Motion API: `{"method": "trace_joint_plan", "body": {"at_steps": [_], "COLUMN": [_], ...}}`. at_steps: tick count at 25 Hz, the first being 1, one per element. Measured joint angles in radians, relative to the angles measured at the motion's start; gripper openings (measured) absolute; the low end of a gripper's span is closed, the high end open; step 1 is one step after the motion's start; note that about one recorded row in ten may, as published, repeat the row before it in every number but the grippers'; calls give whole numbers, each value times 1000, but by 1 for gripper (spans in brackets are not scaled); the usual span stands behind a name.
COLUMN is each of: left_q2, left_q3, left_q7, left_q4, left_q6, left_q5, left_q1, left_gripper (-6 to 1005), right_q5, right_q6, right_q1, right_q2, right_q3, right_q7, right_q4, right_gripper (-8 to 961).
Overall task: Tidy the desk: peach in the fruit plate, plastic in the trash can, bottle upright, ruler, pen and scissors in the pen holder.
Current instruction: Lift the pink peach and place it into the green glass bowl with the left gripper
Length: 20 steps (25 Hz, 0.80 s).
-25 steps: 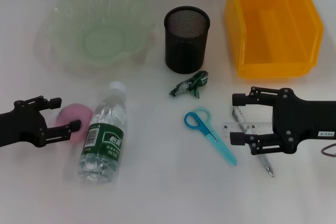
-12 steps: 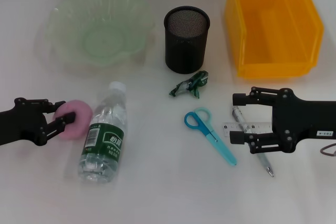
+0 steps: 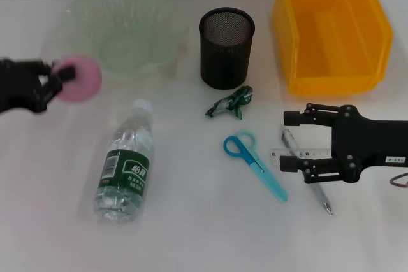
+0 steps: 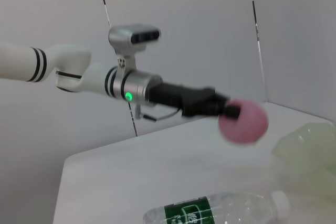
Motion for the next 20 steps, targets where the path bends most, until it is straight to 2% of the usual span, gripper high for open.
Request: {"method": "trace_joint_plan", "body": {"at_steps": [4,5,7,9,10,11,13,15,20], "left_q2": [1,-2,-4,-4,-3,0,-2,-6,-9], "left_q3": [38,72,77,77,77,77,77,80,112], "left_q7": [-4,-13,-24,-24,-23,-21,-23,-21,-4], "left_q4": [21,14,-54,-54,-95,-186,-233,-258,-263], "left_q6": [8,-43,-155,-155,-203,-314,-403,-454,-449], "left_q5": [-105,-161,-187,-187,-189,-186,-183,-183,-204], "left_q1": [-19,-66,-134,-134,-166,-238,-278,-298,-286], "left_gripper": [110,104,94,85,81,77,69,60,57], "right_q5": [0,0,0,0,0,0,0,6,45], "right_q6": [0,0,-1,-1,-3,-3,-3,-3,-19], "right_q1": [-1,-1,-2,-2,-6,-6,-10,-13,-19], "right_q2": [-1,-1,-1,-1,-1,-1,-2,-2,-3], "right_q3": [1,1,0,-1,-1,-1,2,5,8], "right_q7": [4,5,7,11,27,27,41,56,129], "right_q4": [-2,-2,-2,-2,-6,-6,-12,-19,-48], "right_gripper": [832,832,832,832,832,832,832,832,832]}}
